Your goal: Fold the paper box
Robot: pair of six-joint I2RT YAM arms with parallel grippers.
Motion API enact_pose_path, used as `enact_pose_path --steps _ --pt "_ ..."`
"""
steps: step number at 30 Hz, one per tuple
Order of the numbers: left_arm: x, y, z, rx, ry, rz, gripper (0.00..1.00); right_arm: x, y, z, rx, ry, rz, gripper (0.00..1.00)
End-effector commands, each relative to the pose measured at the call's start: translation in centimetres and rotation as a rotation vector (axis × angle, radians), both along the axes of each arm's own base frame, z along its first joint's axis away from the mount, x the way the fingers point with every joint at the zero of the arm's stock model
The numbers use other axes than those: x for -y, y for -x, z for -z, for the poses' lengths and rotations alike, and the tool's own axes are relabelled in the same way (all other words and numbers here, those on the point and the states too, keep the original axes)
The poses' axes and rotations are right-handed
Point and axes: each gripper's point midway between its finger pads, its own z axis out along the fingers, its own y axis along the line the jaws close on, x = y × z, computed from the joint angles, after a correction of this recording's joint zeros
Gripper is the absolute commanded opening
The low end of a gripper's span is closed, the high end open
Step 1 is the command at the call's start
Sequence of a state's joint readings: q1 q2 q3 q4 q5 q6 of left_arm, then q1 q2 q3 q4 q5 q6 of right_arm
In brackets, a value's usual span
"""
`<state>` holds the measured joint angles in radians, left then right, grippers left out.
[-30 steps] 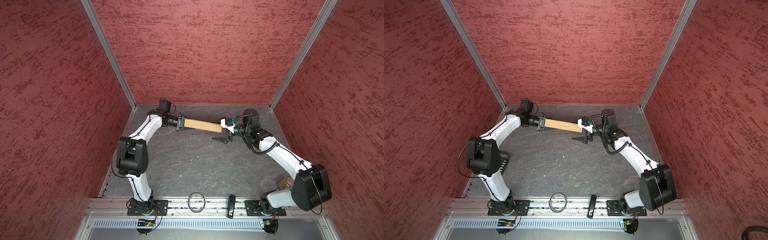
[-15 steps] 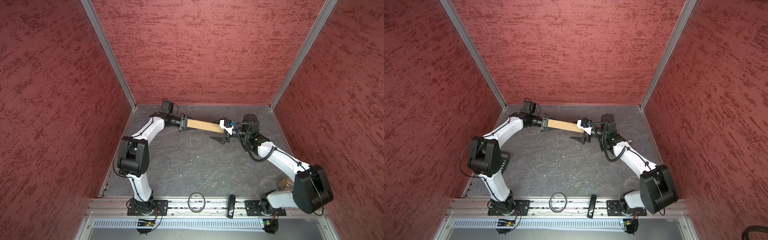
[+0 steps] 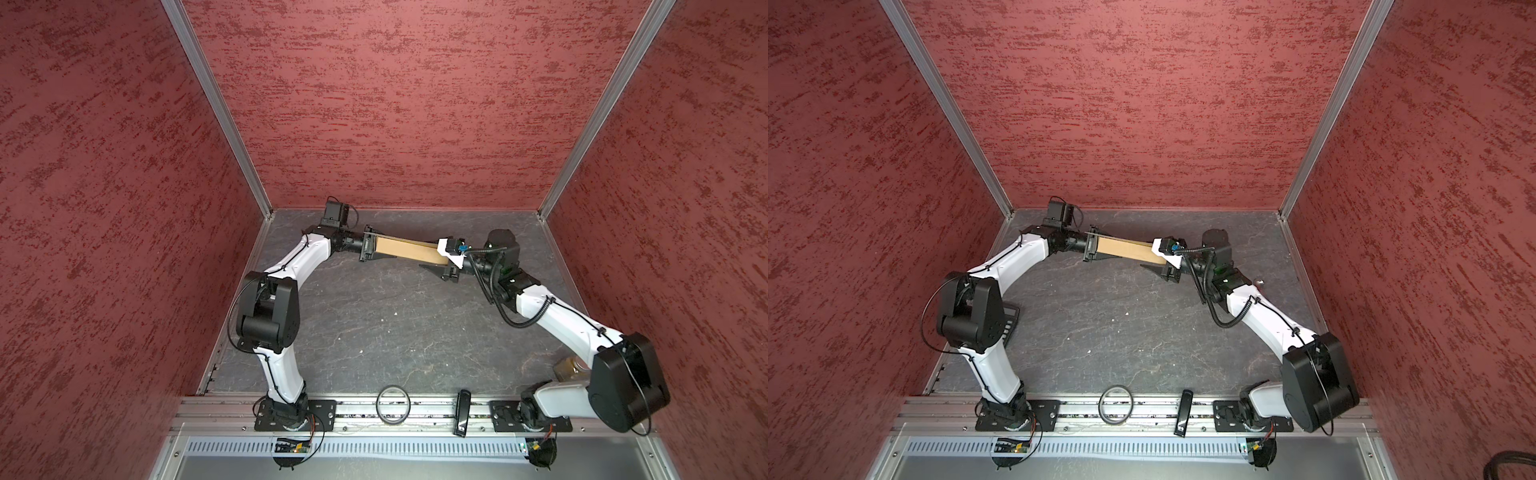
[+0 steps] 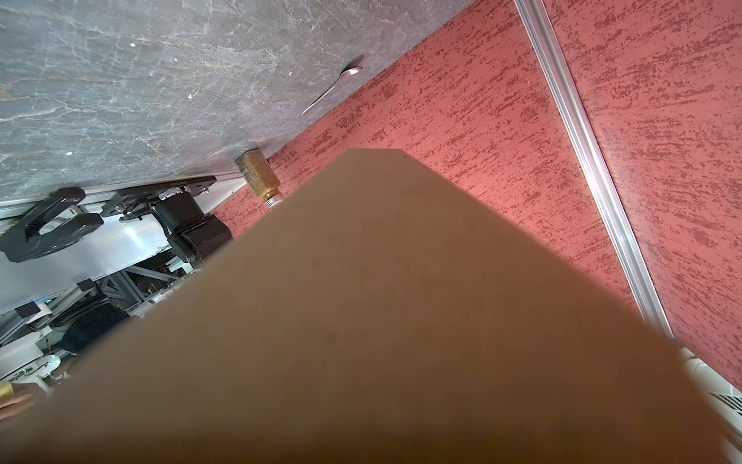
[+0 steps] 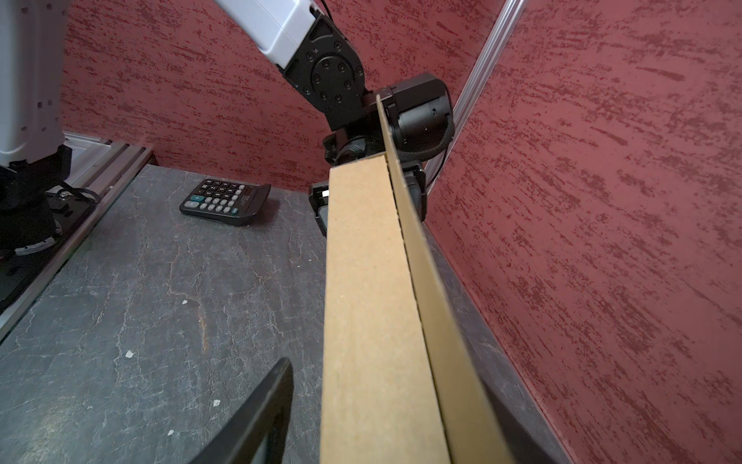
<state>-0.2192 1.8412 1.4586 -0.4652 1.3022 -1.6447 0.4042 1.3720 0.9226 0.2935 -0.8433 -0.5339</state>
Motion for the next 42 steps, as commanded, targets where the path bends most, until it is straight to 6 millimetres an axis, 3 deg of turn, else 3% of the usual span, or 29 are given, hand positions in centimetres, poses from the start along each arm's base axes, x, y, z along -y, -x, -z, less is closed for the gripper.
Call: enact_pose_path --steps 1,22,32,36,42 --pt "0.3 -0.5 -0.9 0.048 0.010 -0.004 0.00 -1.0 1.8 1.2 -0.066 0.043 -0.069 0.59" --pt "0.3 -0.8 -1.2 0.047 0.007 -0.003 0.00 -0.6 0.9 2.4 -0.053 0.137 -0.021 0.45" --pt "0.0 -1.3 -1.1 0.062 0.010 -0.012 0.00 -0.4 0.6 1.7 -0.033 0.137 -0.001 0.30" --pt "-0.2 -1.5 -1.0 0.067 0.011 -0.018 0.06 -0.3 0.5 1.5 -0.027 0.137 0.013 0.27" --pt "-0.5 -1.9 -1.0 0.083 0.013 -0.027 0.26 -0.2 0.5 1.4 -0.022 0.139 0.024 0.25"
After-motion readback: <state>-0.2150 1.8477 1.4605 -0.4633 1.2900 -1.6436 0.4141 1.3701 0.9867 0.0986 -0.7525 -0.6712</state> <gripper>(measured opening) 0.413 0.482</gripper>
